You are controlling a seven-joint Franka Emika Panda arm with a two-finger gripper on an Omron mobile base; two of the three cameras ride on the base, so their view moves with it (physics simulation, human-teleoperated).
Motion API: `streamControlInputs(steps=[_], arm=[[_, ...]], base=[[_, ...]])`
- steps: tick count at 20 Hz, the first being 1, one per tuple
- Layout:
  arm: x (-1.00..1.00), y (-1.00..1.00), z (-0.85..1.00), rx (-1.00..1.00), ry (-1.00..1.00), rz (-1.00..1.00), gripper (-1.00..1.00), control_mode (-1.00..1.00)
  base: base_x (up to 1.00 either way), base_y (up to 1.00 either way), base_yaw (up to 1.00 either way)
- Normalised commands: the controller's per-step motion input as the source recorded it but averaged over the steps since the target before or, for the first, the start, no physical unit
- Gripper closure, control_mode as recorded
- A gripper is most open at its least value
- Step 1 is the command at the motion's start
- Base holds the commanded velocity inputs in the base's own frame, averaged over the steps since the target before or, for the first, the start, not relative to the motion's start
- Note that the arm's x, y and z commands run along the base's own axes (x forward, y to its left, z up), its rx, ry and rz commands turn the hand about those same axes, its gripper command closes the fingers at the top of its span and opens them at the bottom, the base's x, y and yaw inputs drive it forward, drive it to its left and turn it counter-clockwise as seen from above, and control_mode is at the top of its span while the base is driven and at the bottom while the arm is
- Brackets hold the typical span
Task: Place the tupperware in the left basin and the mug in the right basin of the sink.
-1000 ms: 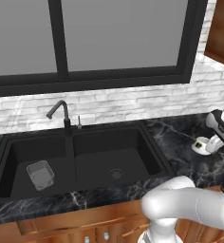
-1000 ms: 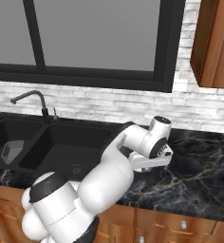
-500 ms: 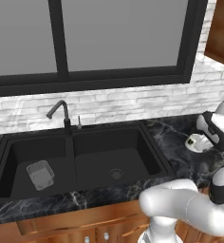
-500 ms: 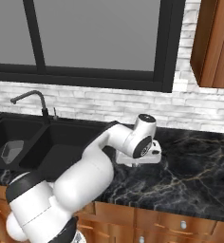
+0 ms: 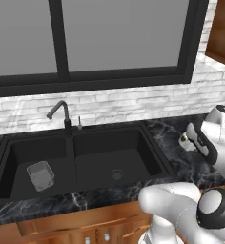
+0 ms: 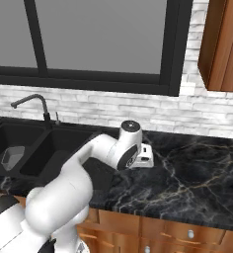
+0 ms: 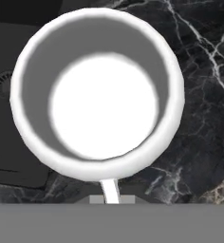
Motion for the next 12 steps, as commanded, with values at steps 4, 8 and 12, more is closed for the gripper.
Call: streamControlInputs(steps=[4,8,12], arm=[[0.00,0.52,0.01,-0.06,-0.14,-0.12,1.00,-1.00],[0.05,0.55,0.01,-0.06,-0.10,-0.11,1.00,-1.00],[0.08,0.50,0.01,-0.04,-0.05,-0.07,1.00,-1.00]], base=[[0.00,0.00,0.00],[0.00,0.00,0.00],[0.00,0.00,0.00]])
